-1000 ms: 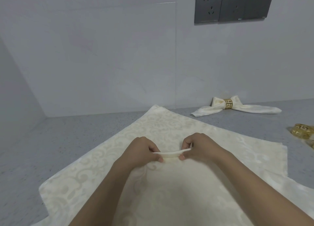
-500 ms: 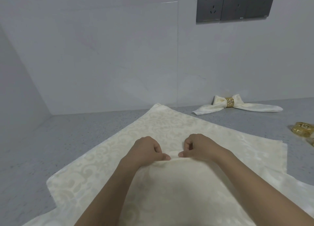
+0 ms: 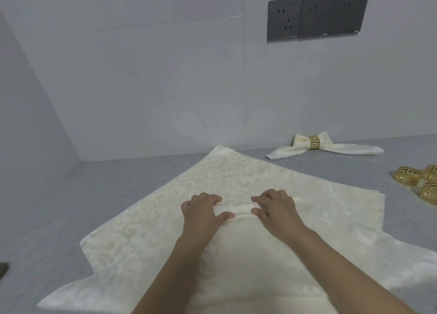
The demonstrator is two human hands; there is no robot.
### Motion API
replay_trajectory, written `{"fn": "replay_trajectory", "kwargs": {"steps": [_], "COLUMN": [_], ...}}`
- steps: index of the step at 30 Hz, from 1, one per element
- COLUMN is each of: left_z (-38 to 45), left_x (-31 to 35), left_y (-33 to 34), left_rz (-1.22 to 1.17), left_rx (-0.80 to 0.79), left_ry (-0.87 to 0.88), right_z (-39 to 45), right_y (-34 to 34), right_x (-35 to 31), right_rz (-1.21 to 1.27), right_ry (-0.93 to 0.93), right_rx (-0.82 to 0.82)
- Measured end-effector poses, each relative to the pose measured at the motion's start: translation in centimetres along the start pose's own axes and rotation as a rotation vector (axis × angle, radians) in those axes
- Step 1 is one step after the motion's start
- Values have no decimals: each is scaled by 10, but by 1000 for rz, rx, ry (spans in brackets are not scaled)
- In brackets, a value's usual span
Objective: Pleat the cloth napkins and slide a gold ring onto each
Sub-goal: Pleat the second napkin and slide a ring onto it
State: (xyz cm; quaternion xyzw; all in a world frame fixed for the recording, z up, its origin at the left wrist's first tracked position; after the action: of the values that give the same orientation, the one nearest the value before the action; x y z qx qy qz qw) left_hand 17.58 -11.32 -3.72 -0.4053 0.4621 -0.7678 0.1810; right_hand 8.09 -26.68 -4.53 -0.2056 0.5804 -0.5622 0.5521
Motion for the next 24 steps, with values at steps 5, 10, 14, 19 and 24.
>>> {"fn": "replay_trajectory", "kwargs": {"steps": [5, 10, 14, 19, 24], "left_z": [-2, -10, -16, -19, -22], "left_x": [8, 14, 12, 0, 2], "left_y": [-10, -24, -21, -14, -15], "left_rz": [62, 59, -21, -114, -157], "left_rx": [41, 69, -48, -206, -297], "left_ry": [59, 132, 137, 52, 56], "right_z": [-4, -15, -20, -20, -22], "right_y": [-15, -34, -34, -33, -30], "right_x": [-7, -13, -13, -9, 0], "right_rz": [15, 72, 97, 120, 223], "right_ry": [-65, -115, -133, -117, -53], "right_rx": [81, 102, -30, -182, -274]}}
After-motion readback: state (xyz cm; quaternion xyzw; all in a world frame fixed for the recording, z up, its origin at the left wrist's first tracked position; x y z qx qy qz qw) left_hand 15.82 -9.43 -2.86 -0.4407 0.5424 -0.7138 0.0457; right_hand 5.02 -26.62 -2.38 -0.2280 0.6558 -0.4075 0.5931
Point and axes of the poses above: each hand's wrist, its own z-axis towards the middle knuckle, its own y-axis out of the palm, x = y × z, the point moved 9 cm from there along z, towards the middle knuckle, and after that the axes turned 2 degrees about y, right-handed, at the moved point
